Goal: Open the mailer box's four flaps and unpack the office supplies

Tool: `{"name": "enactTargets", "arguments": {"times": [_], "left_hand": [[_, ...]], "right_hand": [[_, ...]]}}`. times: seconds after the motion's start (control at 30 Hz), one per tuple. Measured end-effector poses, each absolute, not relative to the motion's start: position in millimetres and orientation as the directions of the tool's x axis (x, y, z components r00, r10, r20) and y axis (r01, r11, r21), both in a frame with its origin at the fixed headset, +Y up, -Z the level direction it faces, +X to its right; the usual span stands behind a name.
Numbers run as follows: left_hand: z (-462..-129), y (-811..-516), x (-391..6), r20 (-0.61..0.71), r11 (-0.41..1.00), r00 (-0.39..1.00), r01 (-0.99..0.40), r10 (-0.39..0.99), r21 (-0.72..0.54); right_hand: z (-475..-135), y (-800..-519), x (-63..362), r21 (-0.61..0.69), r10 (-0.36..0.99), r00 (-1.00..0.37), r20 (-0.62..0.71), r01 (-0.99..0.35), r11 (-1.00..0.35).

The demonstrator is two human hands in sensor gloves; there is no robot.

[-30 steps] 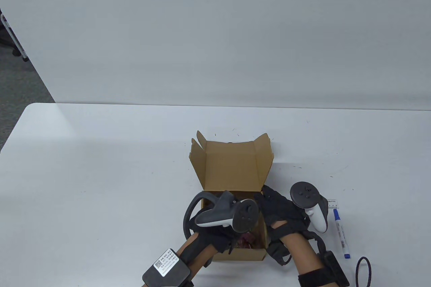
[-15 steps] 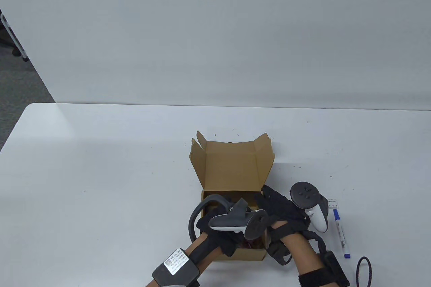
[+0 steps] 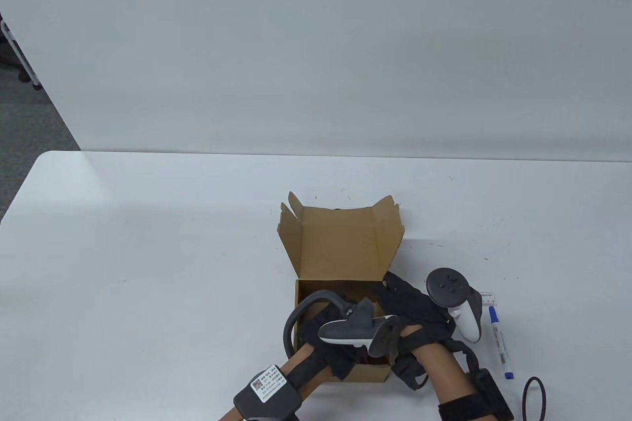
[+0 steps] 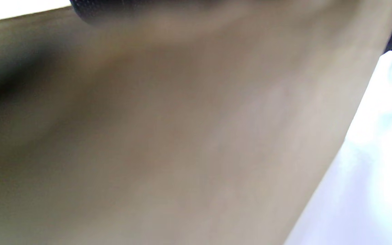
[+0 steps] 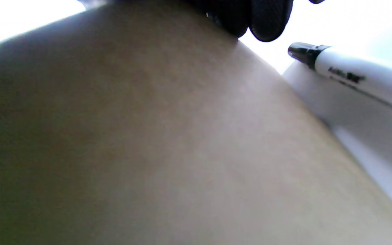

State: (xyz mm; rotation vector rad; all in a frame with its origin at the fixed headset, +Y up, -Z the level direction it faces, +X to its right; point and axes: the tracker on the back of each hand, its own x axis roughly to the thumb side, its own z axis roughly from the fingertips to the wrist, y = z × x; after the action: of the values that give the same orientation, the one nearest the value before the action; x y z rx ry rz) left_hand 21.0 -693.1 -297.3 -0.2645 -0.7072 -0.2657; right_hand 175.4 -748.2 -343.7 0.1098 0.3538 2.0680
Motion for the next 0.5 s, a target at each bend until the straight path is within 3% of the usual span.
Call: {"name": "enactTargets", "arguments": {"times": [0.5], "left_hand": [[-289, -655, -1, 0.668, 0.989, 0.744, 0.112, -0.022, -0.091]], "right_hand": [[-343, -748, 176, 0.295, 0.865, -0.498, -0.069, -0.838, -0.459]]}}
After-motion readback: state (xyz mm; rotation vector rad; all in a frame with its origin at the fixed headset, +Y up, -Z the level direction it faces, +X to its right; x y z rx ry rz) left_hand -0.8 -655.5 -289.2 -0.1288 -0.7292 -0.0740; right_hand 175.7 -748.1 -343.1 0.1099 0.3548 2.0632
